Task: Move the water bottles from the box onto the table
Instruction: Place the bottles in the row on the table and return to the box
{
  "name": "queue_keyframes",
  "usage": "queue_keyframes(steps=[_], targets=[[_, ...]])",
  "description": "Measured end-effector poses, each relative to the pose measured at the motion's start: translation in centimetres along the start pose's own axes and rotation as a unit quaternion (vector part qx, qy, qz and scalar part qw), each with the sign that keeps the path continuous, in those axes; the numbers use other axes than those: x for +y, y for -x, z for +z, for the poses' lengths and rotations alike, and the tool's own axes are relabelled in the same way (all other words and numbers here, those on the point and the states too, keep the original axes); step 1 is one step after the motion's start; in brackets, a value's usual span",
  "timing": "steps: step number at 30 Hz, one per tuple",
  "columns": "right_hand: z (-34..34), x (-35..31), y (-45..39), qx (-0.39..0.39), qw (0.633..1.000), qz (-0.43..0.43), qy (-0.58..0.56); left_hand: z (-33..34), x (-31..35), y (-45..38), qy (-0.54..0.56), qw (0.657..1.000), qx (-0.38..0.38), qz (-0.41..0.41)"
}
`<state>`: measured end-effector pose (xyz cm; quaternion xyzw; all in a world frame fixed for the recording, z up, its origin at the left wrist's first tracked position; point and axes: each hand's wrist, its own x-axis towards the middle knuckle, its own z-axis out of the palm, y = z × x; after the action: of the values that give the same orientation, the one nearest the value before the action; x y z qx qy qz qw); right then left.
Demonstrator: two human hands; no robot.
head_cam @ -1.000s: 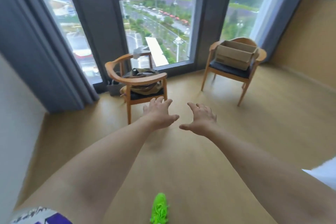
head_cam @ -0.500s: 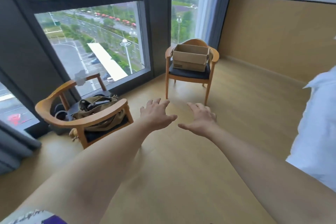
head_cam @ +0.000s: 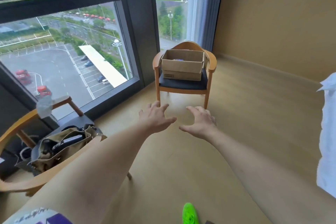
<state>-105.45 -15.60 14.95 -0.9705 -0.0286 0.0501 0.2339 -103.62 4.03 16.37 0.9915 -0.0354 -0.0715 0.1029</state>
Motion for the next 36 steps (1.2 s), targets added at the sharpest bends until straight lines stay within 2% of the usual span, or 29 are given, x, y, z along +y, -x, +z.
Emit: queue_keyframes(steps=[6,10,19,24,29,36], targets=[[-2.9,1.3,-12.4,-0.014,1.0,0.007,0.0,-2.4,0.9,-13.2,0.002,1.0,0.012,-0.002],[-3.3,1.9,-19.5,-0.021,1.0,0.022,-0.001,-2.3,0.4,-20.7,0.005,1.0,-0.007,0.009],[-2.2,2.0,-38.6,-0.007,0.997,0.064,0.03,-2.2,-2.9,-41.9,0.016,0.999,-0.013,0.034],[-3.3,0.1,-48.6,0.001,0.995,0.091,0.046,-4.6,-5.5,-52.8,0.024,0.998,-0.017,0.059],[-3.5,-1.4,-56.9,0.003,0.994,0.107,0.037,-6.9,-8.0,-61.8,0.037,0.997,-0.017,0.059],[-2.2,0.3,-67.5,-0.02,0.991,0.125,0.038,-4.9,-9.6,-72.2,0.023,0.997,-0.066,0.046]])
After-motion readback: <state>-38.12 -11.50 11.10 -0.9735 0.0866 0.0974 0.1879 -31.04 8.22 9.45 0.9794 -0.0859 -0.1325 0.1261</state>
